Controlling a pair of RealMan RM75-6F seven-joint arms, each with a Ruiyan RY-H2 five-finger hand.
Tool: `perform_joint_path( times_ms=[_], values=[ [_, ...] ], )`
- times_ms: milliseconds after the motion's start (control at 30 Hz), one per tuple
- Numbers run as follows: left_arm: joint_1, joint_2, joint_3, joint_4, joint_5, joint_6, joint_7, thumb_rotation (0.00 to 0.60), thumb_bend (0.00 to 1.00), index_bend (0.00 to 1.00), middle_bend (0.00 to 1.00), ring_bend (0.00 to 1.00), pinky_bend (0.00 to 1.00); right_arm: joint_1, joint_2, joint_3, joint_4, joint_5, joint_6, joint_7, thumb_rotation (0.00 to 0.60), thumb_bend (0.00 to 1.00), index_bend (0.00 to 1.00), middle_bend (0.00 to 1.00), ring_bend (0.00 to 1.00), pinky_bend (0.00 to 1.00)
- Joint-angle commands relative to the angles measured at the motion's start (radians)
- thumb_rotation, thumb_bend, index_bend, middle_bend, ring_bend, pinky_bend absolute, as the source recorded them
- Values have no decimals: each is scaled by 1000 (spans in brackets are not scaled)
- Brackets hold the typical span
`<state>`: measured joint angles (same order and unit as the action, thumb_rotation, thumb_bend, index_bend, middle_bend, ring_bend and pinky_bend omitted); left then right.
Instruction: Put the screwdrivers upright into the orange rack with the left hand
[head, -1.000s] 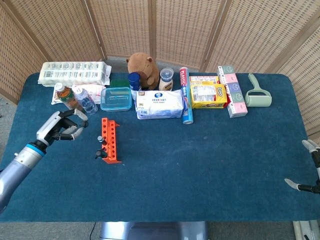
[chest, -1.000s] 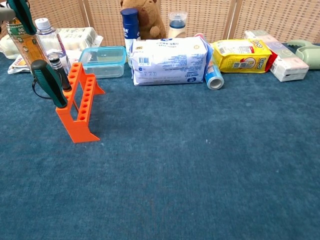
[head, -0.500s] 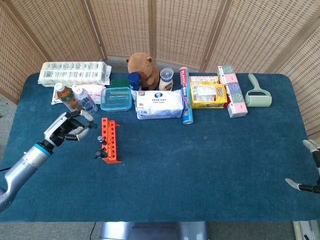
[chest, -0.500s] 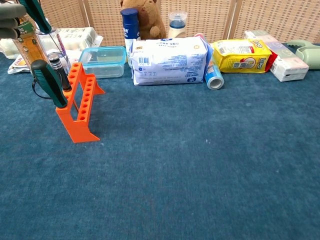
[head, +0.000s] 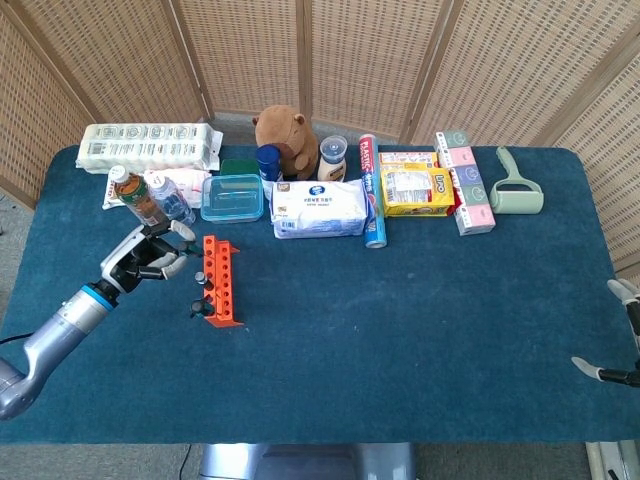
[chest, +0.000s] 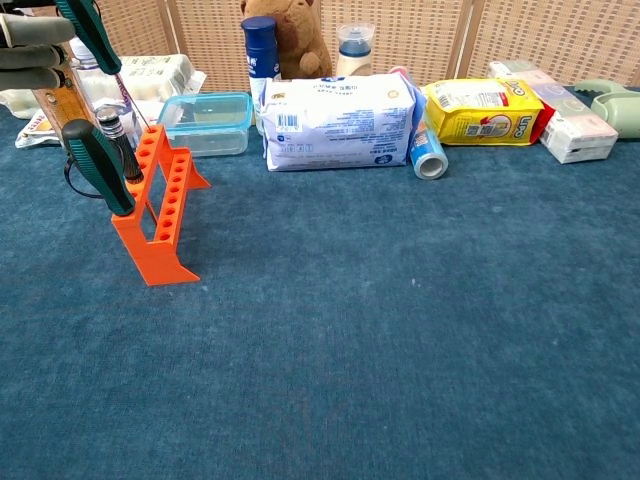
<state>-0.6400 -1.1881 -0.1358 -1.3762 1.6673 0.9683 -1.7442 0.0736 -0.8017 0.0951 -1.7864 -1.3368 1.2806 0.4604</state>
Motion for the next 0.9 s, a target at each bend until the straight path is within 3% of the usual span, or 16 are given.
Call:
perform_joint_path(
  times_ms=[33,900],
  values=[
    [-11,2,9,-2,-25,-12,7,600,432,589,1000,1000,1000,-1,1,0,0,0,1,2,600,0,16,17,0,0],
    [-50,-31,52,13,-106,-36,14,600,428,590,1000,1000,1000,0,2,0,-3,-5,0,5,600,0,17,17,0,0]
  ],
)
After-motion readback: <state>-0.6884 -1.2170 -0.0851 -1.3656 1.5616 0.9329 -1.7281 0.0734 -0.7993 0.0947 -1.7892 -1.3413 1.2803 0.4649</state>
